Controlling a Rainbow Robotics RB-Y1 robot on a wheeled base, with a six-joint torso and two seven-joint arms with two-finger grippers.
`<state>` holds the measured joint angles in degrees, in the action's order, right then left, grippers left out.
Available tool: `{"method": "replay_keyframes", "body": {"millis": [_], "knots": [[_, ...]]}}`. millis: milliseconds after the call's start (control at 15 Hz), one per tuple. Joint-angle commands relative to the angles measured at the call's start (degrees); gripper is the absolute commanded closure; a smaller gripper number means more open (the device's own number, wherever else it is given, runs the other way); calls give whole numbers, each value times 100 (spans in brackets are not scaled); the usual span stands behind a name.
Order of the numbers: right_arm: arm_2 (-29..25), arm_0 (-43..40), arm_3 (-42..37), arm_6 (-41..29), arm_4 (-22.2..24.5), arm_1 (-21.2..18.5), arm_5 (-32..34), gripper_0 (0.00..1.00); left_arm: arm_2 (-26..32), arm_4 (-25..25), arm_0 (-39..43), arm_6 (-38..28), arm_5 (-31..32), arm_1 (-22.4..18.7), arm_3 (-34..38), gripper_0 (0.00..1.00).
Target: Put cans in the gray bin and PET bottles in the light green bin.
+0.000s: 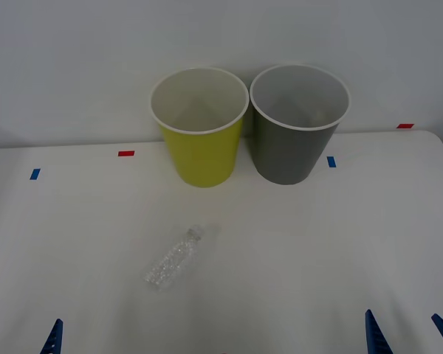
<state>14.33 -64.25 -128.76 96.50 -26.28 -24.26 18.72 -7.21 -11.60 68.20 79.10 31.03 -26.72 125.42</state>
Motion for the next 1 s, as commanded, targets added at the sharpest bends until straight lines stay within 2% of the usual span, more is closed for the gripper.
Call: {"method": "replay_keyframes", "body": {"millis": [67, 1000], "knots": [[0, 0, 0, 0, 0, 0, 0, 0, 0, 0, 0, 0, 0, 0, 0, 0], [0, 0, 0, 0, 0, 0, 0, 0, 0, 0, 0, 0, 0, 0, 0, 0]]}}
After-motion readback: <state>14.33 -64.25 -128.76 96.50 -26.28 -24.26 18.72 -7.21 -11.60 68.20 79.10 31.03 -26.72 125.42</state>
